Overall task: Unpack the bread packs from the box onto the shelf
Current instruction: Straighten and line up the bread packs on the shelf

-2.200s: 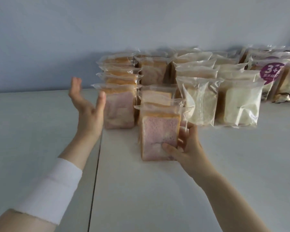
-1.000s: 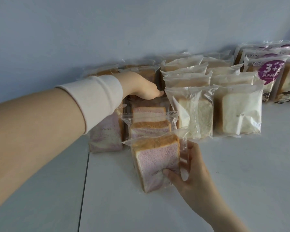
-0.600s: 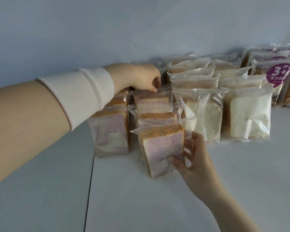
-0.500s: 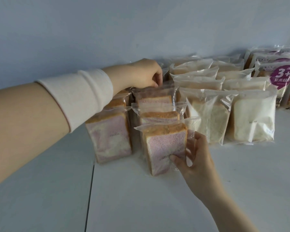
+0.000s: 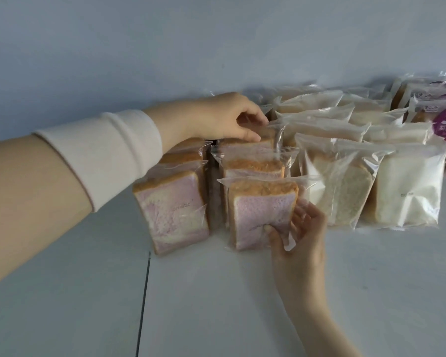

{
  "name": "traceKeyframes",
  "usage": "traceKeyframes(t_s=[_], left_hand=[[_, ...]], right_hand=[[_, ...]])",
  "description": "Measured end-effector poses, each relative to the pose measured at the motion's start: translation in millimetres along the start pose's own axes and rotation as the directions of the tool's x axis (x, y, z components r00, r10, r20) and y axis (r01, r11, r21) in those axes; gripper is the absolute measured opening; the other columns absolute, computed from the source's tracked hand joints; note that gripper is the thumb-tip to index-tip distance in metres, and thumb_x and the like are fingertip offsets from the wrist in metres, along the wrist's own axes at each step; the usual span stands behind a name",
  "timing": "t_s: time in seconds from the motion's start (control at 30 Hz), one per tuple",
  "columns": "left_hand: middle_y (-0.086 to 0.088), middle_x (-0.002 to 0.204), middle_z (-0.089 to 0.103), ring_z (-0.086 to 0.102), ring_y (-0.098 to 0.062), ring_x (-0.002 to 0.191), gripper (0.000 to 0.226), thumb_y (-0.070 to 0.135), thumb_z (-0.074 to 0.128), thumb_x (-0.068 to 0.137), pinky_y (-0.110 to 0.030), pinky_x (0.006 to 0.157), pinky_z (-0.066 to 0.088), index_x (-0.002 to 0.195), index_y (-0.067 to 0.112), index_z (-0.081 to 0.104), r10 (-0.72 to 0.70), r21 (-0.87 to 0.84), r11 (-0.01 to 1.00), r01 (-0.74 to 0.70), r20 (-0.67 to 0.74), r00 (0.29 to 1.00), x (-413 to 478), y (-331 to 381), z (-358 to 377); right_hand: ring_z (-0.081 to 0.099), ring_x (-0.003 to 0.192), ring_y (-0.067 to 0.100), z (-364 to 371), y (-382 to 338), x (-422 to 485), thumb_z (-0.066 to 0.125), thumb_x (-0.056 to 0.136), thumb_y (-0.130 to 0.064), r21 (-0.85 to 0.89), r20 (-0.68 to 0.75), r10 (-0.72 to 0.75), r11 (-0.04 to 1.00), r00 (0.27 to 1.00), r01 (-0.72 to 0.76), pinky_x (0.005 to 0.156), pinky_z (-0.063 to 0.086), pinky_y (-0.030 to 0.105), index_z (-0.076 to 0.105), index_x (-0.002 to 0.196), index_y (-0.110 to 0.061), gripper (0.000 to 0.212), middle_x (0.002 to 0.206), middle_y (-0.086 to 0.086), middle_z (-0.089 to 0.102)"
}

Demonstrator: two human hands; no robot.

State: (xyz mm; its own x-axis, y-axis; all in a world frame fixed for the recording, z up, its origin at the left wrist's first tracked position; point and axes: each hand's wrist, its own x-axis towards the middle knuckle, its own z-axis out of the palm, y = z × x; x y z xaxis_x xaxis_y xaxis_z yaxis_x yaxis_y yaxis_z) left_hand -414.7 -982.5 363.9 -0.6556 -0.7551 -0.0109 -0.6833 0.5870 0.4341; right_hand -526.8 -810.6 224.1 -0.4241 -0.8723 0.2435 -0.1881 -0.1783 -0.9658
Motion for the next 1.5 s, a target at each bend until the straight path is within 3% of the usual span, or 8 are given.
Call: traceKeyframes(t_s=[0.3,0.5,0.6,0.7,0.83,1.03,1.43,1.5], left_hand=[[0.005,0.113,0.055,0.046,-0.005,0.1,0.04,0.021,0.065,0.084,0.002,0.073,0.03,0.123,0.026,0.059,0.058,-0.008,0.998,-0.06,-0.138,0.989,1,5,7],[0.007,0.121,0.047,0.042,-0.003,0.113,0.043,0.036,0.053,0.091,-0.007,0.088,0.03,0.132,0.025,0.05,0.011,-0.015,1.0,-0.012,-0.07,0.997,-8,8,2],[0.006,0.144,0.038,0.034,-0.006,0.132,0.061,0.053,0.041,0.088,-0.021,0.109,0.025,0.14,0.021,0.039,0.0,-0.047,0.999,-0.001,-0.011,1.0,-24,14,-2],[0.009,0.155,0.019,0.019,-0.007,0.141,0.099,0.079,0.034,0.059,-0.028,0.115,0.017,0.145,0.03,0.025,0.005,0.007,1.0,-0.005,0.025,1.0,-54,22,-1],[0.008,0.158,0.0,0.002,-0.012,0.146,0.106,0.078,0.044,0.059,-0.036,0.118,0.01,0.148,0.03,0.011,0.024,0.378,0.925,-0.043,0.054,0.998,-86,18,23],[-0.002,0.159,-0.004,-0.007,-0.018,0.146,0.087,0.054,0.049,0.083,-0.039,0.119,0.006,0.149,0.02,0.005,0.06,0.506,0.862,-0.031,-0.04,0.997,-78,7,38],[-0.007,0.158,-0.009,-0.009,-0.022,0.146,0.094,0.067,0.033,0.079,-0.052,0.116,-0.002,0.149,0.015,-0.004,0.071,0.667,0.745,-0.028,-0.038,0.997,-79,1,37],[-0.01,0.158,-0.002,-0.001,-0.026,0.146,0.101,0.076,0.023,0.074,-0.059,0.113,-0.003,0.148,0.011,0.0,0.173,0.617,0.787,0.012,-0.239,0.955,-96,3,35]], right_hand=[[0.054,0.121,0.019,13,1,7,0.055,0.08,0.016,-0.07,0.004,-0.094,0.993,0.996,0.094,0.089,0.044,0.006,0.023,0.138,-0.016,0.073,0.133,0.01,0.05],[0.043,0.131,0.026,23,4,12,0.046,0.082,-0.014,-0.222,0.05,-0.193,0.955,0.98,0.199,0.101,0.044,0.048,0.011,0.142,-0.03,0.071,0.15,0.004,0.031],[0.031,0.138,0.017,18,8,9,0.051,0.086,-0.011,-0.306,0.143,-0.203,0.922,0.969,0.239,0.109,0.037,0.036,0.0,0.148,-0.017,0.081,0.145,-0.026,0.004],[0.008,0.133,-0.021,11,9,7,0.062,0.083,-0.006,-0.363,0.177,-0.238,0.886,0.955,0.289,0.106,0.016,0.001,-0.006,0.145,-0.001,0.092,0.14,-0.017,-0.006],[0.035,0.134,0.039,12,12,6,0.057,0.08,-0.016,-0.35,0.222,-0.22,0.891,0.95,0.288,0.11,0.035,0.045,-0.014,0.143,-0.018,0.096,0.15,-0.003,-0.001],[0.006,0.123,-0.009,23,13,26,0.06,0.084,0.001,-0.381,0.281,-0.153,0.888,0.947,0.256,0.109,0.005,0.009,-0.003,0.143,0.0,0.086,0.153,0.006,0.008],[0.009,0.142,0.027,20,10,29,0.06,0.086,-0.009,-0.427,0.349,-0.064,0.877,0.935,0.219,0.111,0.004,0.017,-0.004,0.144,0.007,0.087,0.15,0.008,0.01],[0.011,0.144,0.027,15,6,26,0.061,0.085,-0.01,-0.401,0.373,-0.067,0.888,0.926,0.226,0.117,0.008,0.028,-0.007,0.145,0.001,0.091,0.155,0.009,0.002]])
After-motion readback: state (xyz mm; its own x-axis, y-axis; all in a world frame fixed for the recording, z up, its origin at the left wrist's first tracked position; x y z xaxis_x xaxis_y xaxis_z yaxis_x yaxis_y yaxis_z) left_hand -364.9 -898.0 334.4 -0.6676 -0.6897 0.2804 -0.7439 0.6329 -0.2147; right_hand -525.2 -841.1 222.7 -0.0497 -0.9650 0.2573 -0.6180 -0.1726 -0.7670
